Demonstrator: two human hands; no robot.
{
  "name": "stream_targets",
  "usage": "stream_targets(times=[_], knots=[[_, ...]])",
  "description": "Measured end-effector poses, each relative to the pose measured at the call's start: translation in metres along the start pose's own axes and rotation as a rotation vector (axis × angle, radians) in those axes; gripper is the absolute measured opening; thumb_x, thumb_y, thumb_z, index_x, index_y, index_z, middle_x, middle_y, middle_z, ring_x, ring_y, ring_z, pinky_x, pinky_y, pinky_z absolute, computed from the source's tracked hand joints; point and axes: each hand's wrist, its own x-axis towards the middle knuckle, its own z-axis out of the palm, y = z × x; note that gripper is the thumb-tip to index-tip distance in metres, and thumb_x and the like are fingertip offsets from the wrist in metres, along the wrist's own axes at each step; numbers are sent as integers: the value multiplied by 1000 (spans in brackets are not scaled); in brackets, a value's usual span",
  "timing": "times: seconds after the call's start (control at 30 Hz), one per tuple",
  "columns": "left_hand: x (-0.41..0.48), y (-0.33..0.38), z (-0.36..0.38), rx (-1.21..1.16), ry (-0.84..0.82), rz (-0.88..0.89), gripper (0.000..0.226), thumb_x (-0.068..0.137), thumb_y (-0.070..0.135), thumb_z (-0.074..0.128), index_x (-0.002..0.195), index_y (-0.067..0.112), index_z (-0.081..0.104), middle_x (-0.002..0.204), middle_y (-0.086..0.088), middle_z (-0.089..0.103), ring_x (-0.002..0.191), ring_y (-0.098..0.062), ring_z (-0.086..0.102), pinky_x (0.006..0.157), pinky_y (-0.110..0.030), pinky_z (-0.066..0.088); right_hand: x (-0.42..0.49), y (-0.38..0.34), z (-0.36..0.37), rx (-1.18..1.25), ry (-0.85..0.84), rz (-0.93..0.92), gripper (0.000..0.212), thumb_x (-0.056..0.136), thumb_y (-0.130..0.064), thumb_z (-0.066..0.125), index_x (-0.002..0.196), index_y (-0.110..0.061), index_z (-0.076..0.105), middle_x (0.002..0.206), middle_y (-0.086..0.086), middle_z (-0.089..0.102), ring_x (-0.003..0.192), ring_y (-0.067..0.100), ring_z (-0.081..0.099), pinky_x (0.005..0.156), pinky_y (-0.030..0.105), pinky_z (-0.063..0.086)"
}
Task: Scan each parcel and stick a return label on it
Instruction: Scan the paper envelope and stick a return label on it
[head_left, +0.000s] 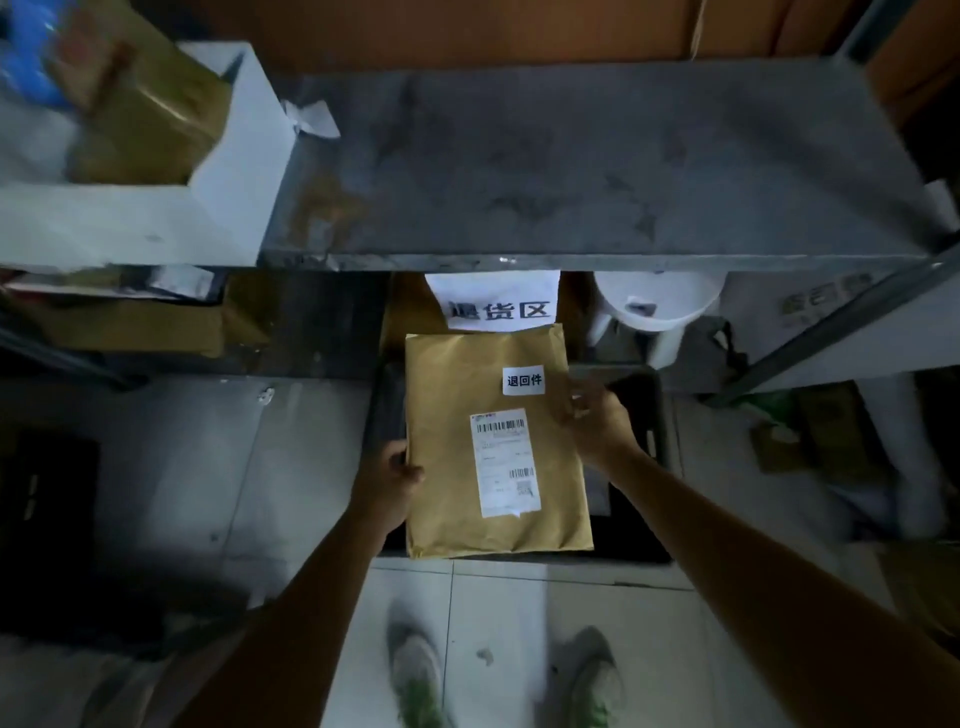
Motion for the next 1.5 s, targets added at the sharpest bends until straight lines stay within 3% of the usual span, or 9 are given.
stream_targets(times=[0.07,0.2,0.3,0.5,0.63,0.9,1.0,1.17,1.5], knots=[[48,-32,6,-25,-2,-21,44,90,4,63,132,11,53,121,-16,62,108,-34,61,96,-56,49,27,26,37,18,4,12,27,90,-26,67,117,-23,65,86,-9,64,66,-2,59,44,6,41],[133,-94,13,-59,-18,-71,49,88,0,65,134,14,52,110,-22,64,105,-40,63,93,-59,50,75,82,108,0,-29,62,29,90,-19,65,119,-23,65,93,-4,68,75,13,66,51,24,52],[186,-133,21,-66,-16,-96,51,89,-2,62,136,12,49,103,-23,62,104,-44,61,94,-59,49,106,119,156,-28,-51,83,35,88,-11,60,120,-25,62,86,-9,65,70,11,63,49,20,46],[250,-192,46,-47,33,-145,47,92,-6,55,136,5,48,105,-30,62,86,-32,59,84,-45,51,142,175,216,-101,-71,96,37,90,-7,55,122,-25,57,88,-4,66,75,18,66,63,34,58],[271,-212,61,-16,69,-184,47,93,-5,52,137,10,48,110,-22,63,92,-33,62,73,-31,49,155,191,237,-143,-109,93,40,91,-5,52,126,-23,56,94,0,67,82,22,67,76,42,59],[282,-209,65,86,78,-220,50,98,11,51,146,9,37,141,-17,50,125,-33,52,102,-41,45,173,198,239,-260,-202,153,42,92,-19,60,132,-13,53,118,5,67,107,27,62,90,38,52],[257,-189,47,155,4,-217,51,96,17,57,144,9,42,140,-18,52,123,-32,54,103,-43,45,168,179,216,-391,-275,161,43,91,-27,64,130,-13,55,121,7,66,113,26,60,92,31,47],[189,-109,11,392,-5,-65,39,97,24,57,134,14,55,128,-10,62,117,-25,58,91,-27,43,141,111,142,-556,-360,98,43,93,-37,61,131,-17,57,128,6,63,113,26,62,86,26,44],[24,167,-36,596,31,343,32,96,26,58,127,19,57,121,-7,66,109,-22,62,93,-36,49,63,-104,-102,-732,-258,-86,39,92,-39,61,123,-16,59,129,13,62,119,31,57,95,33,45]])
